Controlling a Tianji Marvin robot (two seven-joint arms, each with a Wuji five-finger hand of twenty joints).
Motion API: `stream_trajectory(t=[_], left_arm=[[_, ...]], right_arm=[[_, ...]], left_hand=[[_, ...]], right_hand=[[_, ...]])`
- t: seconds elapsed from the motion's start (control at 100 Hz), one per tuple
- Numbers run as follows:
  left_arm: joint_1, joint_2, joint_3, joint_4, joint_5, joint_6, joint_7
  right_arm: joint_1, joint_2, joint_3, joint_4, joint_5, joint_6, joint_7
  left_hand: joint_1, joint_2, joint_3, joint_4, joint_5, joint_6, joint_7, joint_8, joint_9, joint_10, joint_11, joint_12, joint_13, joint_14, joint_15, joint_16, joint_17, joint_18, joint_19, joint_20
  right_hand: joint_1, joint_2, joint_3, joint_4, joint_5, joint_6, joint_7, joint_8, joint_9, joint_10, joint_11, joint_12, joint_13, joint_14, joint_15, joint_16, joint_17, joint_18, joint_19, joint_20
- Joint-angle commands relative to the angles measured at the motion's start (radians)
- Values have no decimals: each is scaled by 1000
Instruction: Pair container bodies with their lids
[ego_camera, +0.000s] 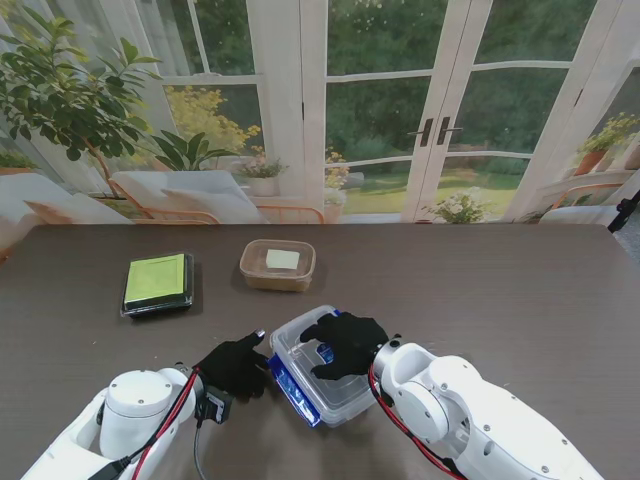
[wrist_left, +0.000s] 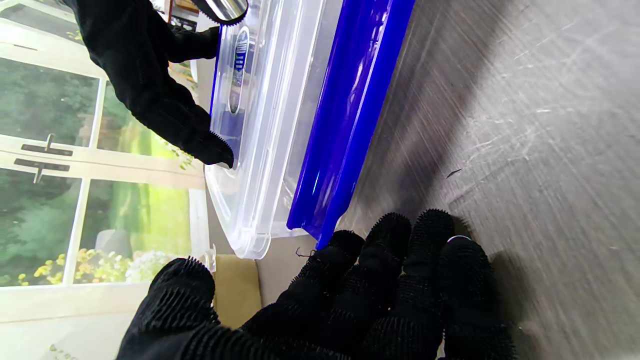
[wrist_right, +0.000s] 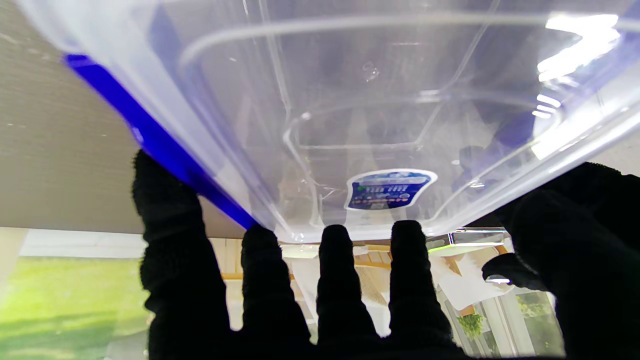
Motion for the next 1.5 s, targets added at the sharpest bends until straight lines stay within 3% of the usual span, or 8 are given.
stream_trajectory(t=[0.0, 0.74, 1.03, 1.28, 1.49], left_arm=[[17, -13, 6, -13, -10, -9, -19], [29, -23, -4, -74, -75, -66, 17], [23, -19, 1, -92, -92, -61, -3], [35, -14, 0, -125, -83, -33, -13], [37, -13, -1, -118, -84, -46, -19]], right_arm=[[-38, 2, -29, 39, 3, -10, 46], [-48, 4, -31, 41, -3, -19, 47], [-52, 7, -33, 41, -11, -27, 49], [-56, 10, -43, 39, -32, -31, 49], [-51, 12, -58, 44, -39, -32, 50]], left_hand=[[-6, 35, -9, -14, 90, -139, 103, 34, -13, 28, -4, -16, -20, 59, -52, -13, -38, 18, -97, -16], [36, 6, -4, -12, 17, -45, 76, 26, 31, 36, 11, -31, 22, 75, -58, -14, -15, 53, -117, -20], [53, 0, -3, -11, 4, 0, 76, 30, 46, 43, 13, -32, 37, 83, -54, -15, -2, 69, -120, -17], [65, -2, -4, -11, 2, 17, 77, 33, 59, 51, 15, -35, 52, 92, -51, -18, 15, 85, -119, -17], [70, -3, -4, -11, 2, 21, 78, 34, 66, 53, 18, -35, 59, 95, -46, -18, 20, 91, -112, -15]], right_hand=[[-14, 24, -80, 33, -3, 8, -12, 6, 8, 11, 23, 0, 85, -106, 182, 56, -534, -212, 38, 29], [-14, 18, -77, 32, 1, 6, -20, 10, 7, 11, 24, 0, 86, -105, 182, 56, -534, -212, 37, 30], [-2, -7, -62, 32, 2, 3, -19, 12, 7, 12, 25, 0, 92, -104, 186, 58, -528, -215, 41, 32], [8, -39, -27, 26, -3, -1, -18, 14, 8, 14, 29, 1, 101, -99, 203, 67, -520, -217, 60, 43], [26, -58, 11, 22, -2, -9, -13, 16, 14, 12, 44, 8, 116, -99, 234, 82, -509, -225, 80, 52]])
